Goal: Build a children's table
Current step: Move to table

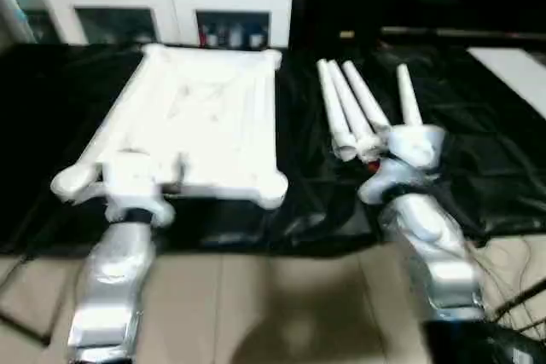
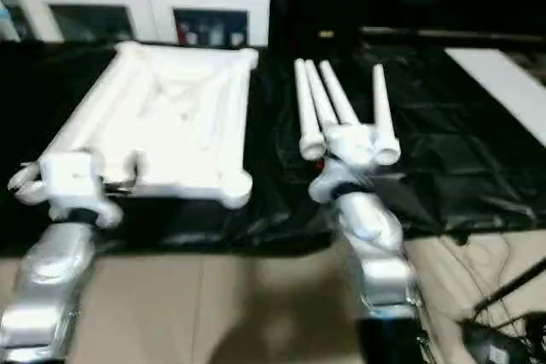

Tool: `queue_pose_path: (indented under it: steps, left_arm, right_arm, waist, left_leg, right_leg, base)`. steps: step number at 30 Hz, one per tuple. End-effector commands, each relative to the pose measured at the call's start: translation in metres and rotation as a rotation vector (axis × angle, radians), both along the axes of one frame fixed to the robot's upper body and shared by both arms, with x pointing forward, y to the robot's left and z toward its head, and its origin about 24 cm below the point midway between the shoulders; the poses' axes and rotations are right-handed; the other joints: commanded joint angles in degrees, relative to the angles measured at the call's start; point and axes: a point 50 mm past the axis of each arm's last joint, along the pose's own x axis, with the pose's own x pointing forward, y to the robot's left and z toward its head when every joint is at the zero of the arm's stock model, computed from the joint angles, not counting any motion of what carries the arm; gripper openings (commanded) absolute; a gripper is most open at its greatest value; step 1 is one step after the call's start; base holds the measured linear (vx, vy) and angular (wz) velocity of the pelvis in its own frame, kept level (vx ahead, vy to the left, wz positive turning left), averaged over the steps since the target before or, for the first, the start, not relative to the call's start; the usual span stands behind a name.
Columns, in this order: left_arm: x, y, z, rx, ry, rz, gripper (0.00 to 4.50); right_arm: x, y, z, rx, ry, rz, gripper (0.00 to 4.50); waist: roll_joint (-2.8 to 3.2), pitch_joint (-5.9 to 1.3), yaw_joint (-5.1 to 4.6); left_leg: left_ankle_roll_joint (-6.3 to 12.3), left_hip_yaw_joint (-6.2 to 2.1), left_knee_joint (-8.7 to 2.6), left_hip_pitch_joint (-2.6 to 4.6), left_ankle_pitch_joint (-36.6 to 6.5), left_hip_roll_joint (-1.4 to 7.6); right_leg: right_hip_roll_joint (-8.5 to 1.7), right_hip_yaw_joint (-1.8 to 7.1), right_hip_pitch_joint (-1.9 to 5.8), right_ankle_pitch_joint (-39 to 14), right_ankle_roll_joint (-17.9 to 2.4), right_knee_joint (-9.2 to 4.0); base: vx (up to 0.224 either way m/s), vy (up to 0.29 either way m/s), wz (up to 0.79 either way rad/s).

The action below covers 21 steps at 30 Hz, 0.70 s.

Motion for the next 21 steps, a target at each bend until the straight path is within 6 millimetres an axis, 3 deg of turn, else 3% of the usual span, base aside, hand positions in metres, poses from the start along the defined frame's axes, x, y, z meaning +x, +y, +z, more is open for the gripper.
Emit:
queue_pose_path:
  steps: [1,2,3,4,5,6,7,8,9,10,11,12,13,14,15,16,17,18,19,20,21]
  left_arm:
    - [0.0018,-0.0082,0.0008,-0.004,-0.005,-0.031,4.19]
    - [0.002,-0.0085,0.0008,-0.002,-0.005,-0.033,4.19]
    - [0.0026,-0.0089,0.0005,-0.001,-0.004,-0.037,4.19]
    - [0.0029,-0.0092,0.0003,0.0,-0.003,-0.04,4.19]
    - [0.0029,-0.0092,0.0003,0.0,-0.003,-0.04,4.19]
    - [0.0034,-0.0094,-0.0001,0.0,-0.003,-0.044,4.19]
    - [0.0036,-0.0097,-0.0001,0.001,-0.002,-0.046,4.19]
    - [0.0037,-0.0099,-0.0002,0.002,-0.002,-0.049,4.19]
    - [0.0036,-0.0101,-0.0003,0.003,-0.002,-0.05,4.19]
    - [0.0038,-0.0102,-0.0003,0.002,-0.002,-0.051,4.19]
    - [0.0037,-0.0102,-0.0003,0.002,-0.002,-0.052,4.19]
    - [0.0037,-0.0104,-0.0005,0.002,-0.001,-0.054,4.19]
    - [0.0037,-0.0105,-0.0007,0.002,0.0,-0.055,4.19]
    - [0.0035,-0.0106,-0.0011,0.002,0.001,-0.056,4.19]
    - [0.0034,-0.0106,-0.0013,0.002,0.002,-0.057,4.19]
    - [0.0032,-0.0107,-0.0018,0.002,0.004,-0.06,4.19]
    - [0.0032,-0.0107,-0.0018,0.002,0.004,-0.06,4.19]
    - [0.0024,-0.0117,-0.0025,-0.019,-0.002,-0.077,4.19]
    - [0.002,-0.0124,-0.0026,-0.035,-0.007,-0.088,4.19]
    - [0.0019,-0.0134,-0.0049,-0.049,0.011,-0.117,4.19]
    - [0.0016,-0.0147,-0.0072,-0.057,0.022,-0.176,4.19]
  right_arm:
    - [0.0013,-0.0075,-0.0025,-0.016,0.014,-0.022,4.5]
    - [0.0011,-0.0066,-0.003,-0.013,0.018,-0.015,4.5]
    - [0.0005,-0.0046,-0.0046,-0.016,0.024,-0.006,4.5]
    - [0.0001,-0.0034,-0.0055,-0.017,0.028,0.001,4.5]
    - [0.0001,-0.0034,-0.0055,-0.017,0.028,0.001,4.5]
    - [-0.0004,-0.002,-0.0066,-0.02,0.031,0.008,4.5]
    - [-0.0007,-0.0014,-0.0068,-0.022,0.032,0.01,4.5]
    - [-0.0012,-0.0009,-0.007,-0.022,0.033,0.015,4.5]
    - [-0.0015,-0.0006,-0.0071,-0.022,0.034,0.017,4.5]
    - [-0.0013,-0.0005,-0.0071,-0.022,0.035,0.017,4.5]
    - [-0.0012,-0.0005,-0.0071,-0.022,0.035,0.017,4.5]
    - [-0.0008,-0.0006,-0.0068,-0.021,0.036,0.016,4.5]
    - [-0.0005,-0.0006,-0.0068,-0.021,0.036,0.015,4.5]
    - [-0.0003,-0.0005,-0.0068,-0.022,0.037,0.015,4.5]
    - [-0.0003,-0.0005,-0.0069,-0.023,0.038,0.015,4.5]
    - [-0.0006,-0.0002,-0.007,-0.027,0.037,0.017,4.5]
    - [-0.0006,-0.0002,-0.007,-0.027,0.037,0.017,4.5]
    - [-0.0009,0.0002,-0.0071,-0.031,0.037,0.019,4.5]
    - [-0.001,0.0003,-0.0071,-0.032,0.038,0.019,4.5]
    - [-0.0009,0.0006,-0.007,-0.033,0.036,0.021,4.5]
    - [-0.0007,0.0015,-0.006,-0.035,0.028,0.034,4.5]
  waist:
    - [-1.29,-2.11,0.06]
    - [-2.52,-1.62,1.08]
    - [-2.79,-2.19,3.07]
    - [-2.67,-2.87,3.66]
    - [-1.83,-2.52,4.1]
    - [-1.29,-2.27,3.95]
    - [-0.28,-1.94,4.01]
    - [0.81,-1.77,4.07]
    - [3.9,-2.1,3.7]
    - [5.28,-2.37,0.74]
    - [3.8,-3.18,-0.3]
    - [4.39,-3.5,0.26]
    - [3.71,-3.3,-0.08]
    - [3.36,-3.34,-0.1]
    - [2.27,-3.33,-0.46]
    - [0.23,-2.65,-0.06]
    - [-1.56,-2.64,0.47]
    - [-2.58,-2.66,3.1]
    - [-2.61,-3.12,3.58]
    - [-2.43,-3.18,3.76]
    - [-2.0,-2.94,3.66]
  left_leg:
    - [15.83,0.41,-5.97,1.06,-13.48,2.25]
    - [13.12,1.58,-3.19,-0.94,-14.42,-0.03]
    - [9.49,0.62,4.09,-2.83,-7.09,-0.66]
    - [6.0,-0.72,6.13,-6.39,-0.55,-0.47]
    - [4.98,-1.23,5.89,-6.8,0.91,-0.14]
    - [3.75,-1.27,5.1,-6.77,2.93,0.68]
    - [3.99,-0.9,2.1,-7.0,6.79,1.32]
    - [4.05,-0.81,-0.56,-6.04,8.05,2.25]
    - [3.8,-1.84,-6.0,-2.03,2.94,4.6]
    - [6.77,-7.02,-8.04,3.17,-11.44,8.79]
    - [10.37,-8.7,-8.15,5.55,-14.24,10.81]
    - [17.35,-9.41,-6.95,6.18,-10.48,10.34]
    - [22.65,-8.31,-6.16,6.15,-3.43,9.91]
    - [24.46,-7.67,-6.05,6.09,-0.06,9.56]
    - [26.2,-6.0,-6.35,5.27,4.99,8.47]
    - [22.02,-2.16,-5.9,2.52,0.95,4.79]
    - [18.37,0.03,-4.66,0.67,-4.64,1.81]
    - [12.64,1.42,2.81,-2.71,-8.32,-2.35]
    - [7.31,-0.92,5.22,-5.75,-0.18,-0.64]
    - [4.96,-1.26,4.99,-6.43,3.39,-0.69]
    - [1.93,-1.63,2.83,-6.56,10.74,-0.14]
  right_leg:
    - [-3.18,3.9,2.18,2.17,-1.31,-7.79]
    - [-5.06,6.8,4.66,-13.9,-1.93,-11.11]
    - [-10.53,11.65,8.41,-32.75,-7.32,-14.19]
    - [-9.51,11.1,11.11,-31.34,-9.41,-12.49]
    - [-9.41,11.06,10.73,-27.73,-10.97,-12.39]
    - [-8.41,9.92,10.16,-21.31,-15.5,-12.79]
    - [-5.99,7.22,10.04,-18.63,-17.21,-12.96]
    - [-4.76,5.42,9.34,-18.9,-16.28,-12.98]
    - [-0.38,1.24,7.12,-17.02,-10.93,-11.09]
    - [2.0,-0.42,2.13,-12.27,-7.3,-3.13]
    - [1.04,-0.06,0.57,-9.1,-5.5,-1.19]
    - [0.48,-0.08,-1.6,-4.8,-0.66,1.12]
    - [-0.27,0.04,-3.71,-1.51,2.6,2.03]
    - [-0.52,0.19,-4.43,-0.18,3.49,2.21]
    - [-0.94,0.6,-4.76,2.92,4.08,1.24]
    - [-2.14,2.11,-2.09,7.57,0.82,-4.49]
    - [-3.07,4.16,0.76,6.32,0.02,-7.35]
    - [-9.46,10.99,6.2,-12.3,-5.3,-12.92]
    - [-10.54,10.98,9.07,-13.77,-10.28,-11.54]
    - [-9.51,10.1,9.14,-8.08,-10.82,-10.54]
    - [-8.1,8.05,8.13,9.41,-11.58,-8.84]
  base:
    - [0.104,-0.097,0.07]
    - [0.104,-0.097,0.07]
    - [0.125,-0.102,0.04]
    - [0.167,-0.065,-0.01]
    - [0.167,-0.065,-0.01]
    - [0.155,-0.039,0.05]
    - [0.15,0.002,0.05]
    - [0.15,0.002,0.05]
    - [0.174,0.064,-0.02]
    - [0.192,0.085,-0.01]
    - [0.192,0.085,-0.01]
    - [0.2,0.045,0.05]
    - [0.17,0.017,0.06]
    - [0.17,0.017,0.06]
    - [0.145,-0.013,0.0]
    - [0.154,-0.089,-0.01]
    - [0.154,-0.089,-0.01]
    - [0.134,-0.104,0.1]
    - [0.134,-0.075,0.02]
    - [0.134,-0.075,0.02]
    - [0.129,-0.077,-0.1]
